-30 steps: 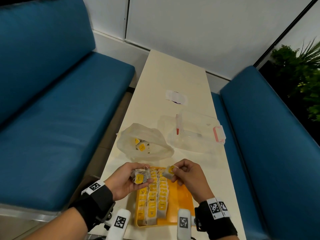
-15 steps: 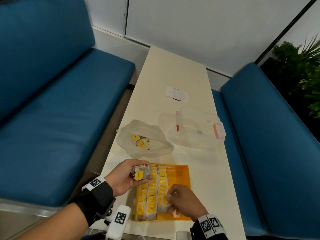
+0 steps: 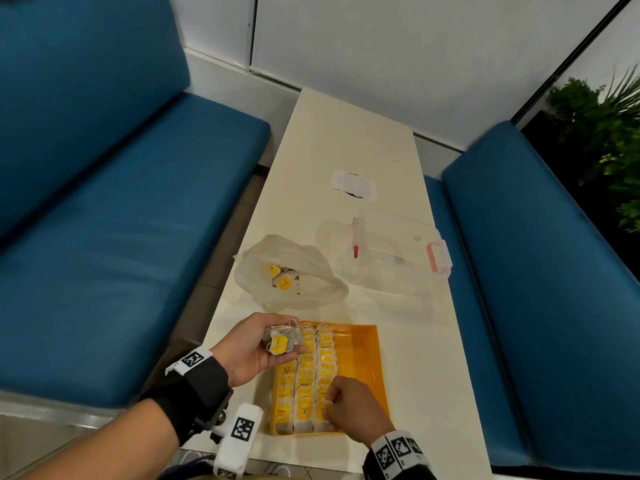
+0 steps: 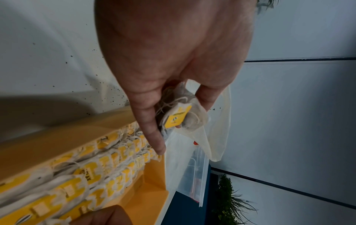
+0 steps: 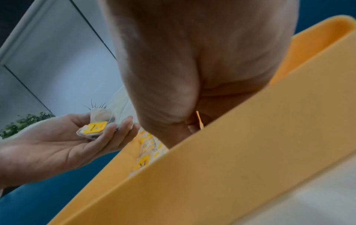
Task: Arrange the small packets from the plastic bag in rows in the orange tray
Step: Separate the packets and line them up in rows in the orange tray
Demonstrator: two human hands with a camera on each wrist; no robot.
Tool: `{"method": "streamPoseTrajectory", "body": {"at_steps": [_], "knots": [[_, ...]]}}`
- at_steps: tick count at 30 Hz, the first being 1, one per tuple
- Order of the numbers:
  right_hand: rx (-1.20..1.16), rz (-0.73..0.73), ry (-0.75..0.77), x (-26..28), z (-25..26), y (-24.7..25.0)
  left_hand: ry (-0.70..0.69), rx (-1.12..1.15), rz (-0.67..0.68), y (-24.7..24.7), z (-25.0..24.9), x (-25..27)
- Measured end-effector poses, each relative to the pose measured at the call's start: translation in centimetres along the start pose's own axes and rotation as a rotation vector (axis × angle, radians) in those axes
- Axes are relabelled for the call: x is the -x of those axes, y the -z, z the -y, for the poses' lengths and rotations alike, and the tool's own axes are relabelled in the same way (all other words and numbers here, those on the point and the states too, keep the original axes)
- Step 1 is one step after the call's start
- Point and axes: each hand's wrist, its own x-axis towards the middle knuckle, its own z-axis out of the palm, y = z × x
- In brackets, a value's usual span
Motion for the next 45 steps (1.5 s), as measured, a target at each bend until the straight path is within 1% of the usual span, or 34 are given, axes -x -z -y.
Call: {"method": "streamPoseTrajectory", "body": {"at_steps": [4,7,10,12,14,16,17,19,20,23,25,27,31,34,36,39,42,45], "knots": [[0.032,-0.061,-0.001,0.1,0.3,-0.5,-0.006,0.001,0.000,0.0,0.1,0.1],[0.088,-0.078,0.013,0.1,0.5,-0.6,-0.005,0.007,0.003,0.0,0.0,0.0],[0.166,-0.093,0.045,0.3,0.6,-0.4,0.009,0.028,-0.001,0.0,0.0,0.0],[0.186,-0.137,0.087,0.5,0.9,0.1,0.015,0.040,0.001,-0.1,-0.1,0.1],[0.140,-0.234,0.199,0.9,1.9,1.1,0.021,0.038,0.010,0.0,-0.2,0.0],[0.065,-0.319,0.398,1.4,3.5,2.1,0.033,0.023,0.017,-0.1,-0.1,-0.1],[0.040,-0.339,0.506,1.8,4.5,2.6,0.037,0.013,0.028,-0.2,-0.1,-0.1],[0.047,-0.321,0.672,2.4,6.4,3.1,0.036,-0.008,0.060,-0.5,0.0,-0.1],[0.082,-0.291,0.725,2.6,7.2,3.3,0.034,-0.020,0.075,-0.6,0.1,-0.2],[0.313,-0.245,0.816,2.6,9.0,3.6,0.035,-0.081,0.117,-0.7,0.2,-0.1],[0.459,-0.256,0.845,2.5,9.9,3.8,0.050,-0.111,0.118,-0.7,0.2,0.0],[0.522,-0.278,0.872,2.3,10.3,3.8,0.053,-0.109,0.096,-0.8,0.1,0.3],[0.534,-0.307,0.936,2.1,10.5,4.1,0.057,-0.095,0.077,-0.6,0.0,0.2],[0.534,-0.291,0.931,2.3,10.8,4.6,0.058,-0.086,0.078,-0.2,-0.1,0.0],[0.491,-0.274,0.924,2.6,10.8,5.1,0.052,-0.075,0.092,0.0,-0.1,-0.2],[0.358,-0.252,0.873,2.9,10.7,5.9,0.023,-0.061,0.100,0.0,-0.4,-0.2],[0.225,-0.260,0.824,2.8,10.7,6.5,0.012,-0.066,0.119,0.0,-0.7,-0.1],[0.119,-0.285,0.763,2.7,10.7,7.5,-0.023,-0.075,0.082,0.1,-0.7,-0.4]]}}
